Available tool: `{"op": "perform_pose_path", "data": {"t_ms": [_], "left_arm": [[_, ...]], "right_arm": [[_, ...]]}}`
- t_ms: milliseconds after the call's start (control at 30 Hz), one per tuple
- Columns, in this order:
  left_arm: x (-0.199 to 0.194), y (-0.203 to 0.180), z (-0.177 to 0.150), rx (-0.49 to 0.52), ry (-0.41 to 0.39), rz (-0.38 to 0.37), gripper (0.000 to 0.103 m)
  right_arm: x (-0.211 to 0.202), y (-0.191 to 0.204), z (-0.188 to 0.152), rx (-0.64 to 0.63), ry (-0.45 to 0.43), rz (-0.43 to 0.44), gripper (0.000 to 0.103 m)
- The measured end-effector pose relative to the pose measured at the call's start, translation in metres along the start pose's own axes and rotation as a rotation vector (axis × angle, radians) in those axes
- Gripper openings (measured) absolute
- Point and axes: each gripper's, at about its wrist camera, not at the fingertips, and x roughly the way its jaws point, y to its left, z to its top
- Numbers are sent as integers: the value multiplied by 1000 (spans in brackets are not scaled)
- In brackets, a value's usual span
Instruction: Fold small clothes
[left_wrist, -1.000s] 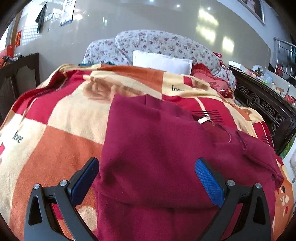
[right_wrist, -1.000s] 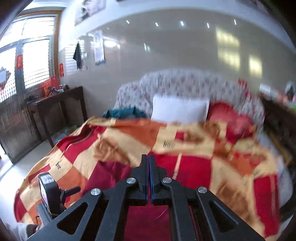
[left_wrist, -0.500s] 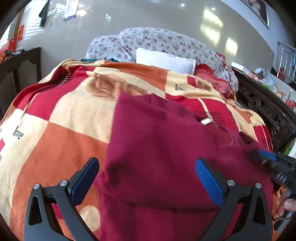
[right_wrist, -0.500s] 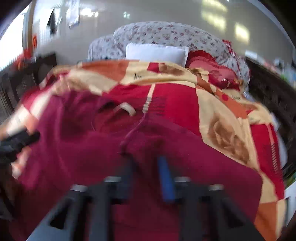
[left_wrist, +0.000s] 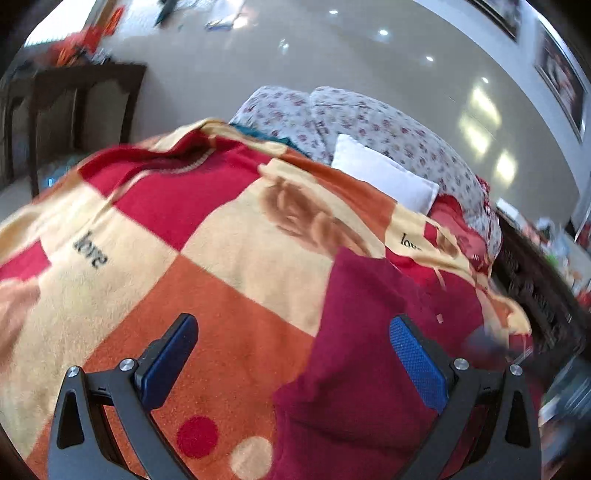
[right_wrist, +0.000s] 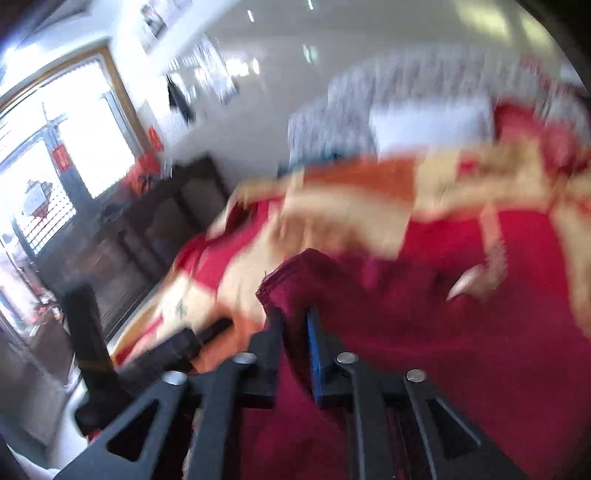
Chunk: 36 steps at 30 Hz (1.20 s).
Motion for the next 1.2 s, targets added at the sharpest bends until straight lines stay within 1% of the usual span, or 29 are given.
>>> {"op": "perform_pose_path", "data": {"t_ms": [33,67,100,133,200,233,267,300,333,367,467,500,533,567,600,633,667,700,733,767,800,867,900,967,1000,1133,1200], "left_arm": [[1,4,0,-22,9,-13,103],[2,5,0,-32,20,-26,103],[3,5,0,-31,27,-36,103],[2,3,0,-25,31,-50,103],[-1,-4,-1,1,17,-76,103],[-2,-7,-2,11,12,-84,103],[-2,-12,-3,25,8,-103,103],[-1,-17,-4,39,11,-121,103],[3,-27,-7,70,23,-137,103],[6,-33,-9,95,28,-137,103],[18,-59,-19,218,45,-111,103],[22,-63,-22,239,54,-104,100],[27,-67,-24,251,67,-106,85],[32,-69,-26,251,86,-116,75],[36,-70,-29,250,107,-127,56],[40,-71,-31,257,124,-123,46],[43,-71,-33,264,129,-113,39],[46,-70,-34,268,132,-98,21],[46,-68,-33,266,129,-86,13],[42,-64,-31,245,117,-106,11],[36,-61,-27,221,99,-131,3],[13,-54,-16,192,31,-185,3],[-2,-51,-12,196,-34,-187,3],[-16,-51,-12,229,-105,-124,3],[-17,-51,-12,243,-106,-112,3],[2,-45,-18,247,16,-79,3],[5,-41,-21,250,58,-52,3]], "right_arm": [[14,-3,-7,21,55,26,52],[22,-6,-16,36,100,38,53],[19,-8,-19,31,96,28,53],[10,-9,-22,22,76,16,53],[-26,-16,-24,28,1,-15,59],[-50,-23,-27,42,-47,-35,68],[-63,-24,-31,50,-72,-47,77],[-82,-32,-37,64,-103,-69,79],[-93,-36,-41,76,-112,-86,80],[-107,-45,-50,102,-110,-102,80],[-127,-62,-68,184,-115,-105,81],[-132,-66,-74,207,-117,-104,81],[-135,-68,-76,217,-118,-106,81],[-139,-69,-81,221,-121,-109,81],[-143,-71,-86,223,-123,-111,81],[-144,-72,-89,226,-125,-113,81],[-147,-74,-91,232,-128,-114,81],[-150,-76,-91,236,-130,-118,82],[-153,-78,-90,238,-133,-126,82],[-154,-80,-89,238,-137,-134,82],[-158,-81,-87,239,-151,-149,82],[-165,-83,-84,251,-179,-163,83],[-168,-84,-83,254,-188,-172,83],[-172,-85,-79,250,-200,-209,84],[-172,-85,-76,242,-200,-239,84],[-166,-92,-65,243,-195,-321,84],[-162,-98,-59,248,-178,-383,83]]}}
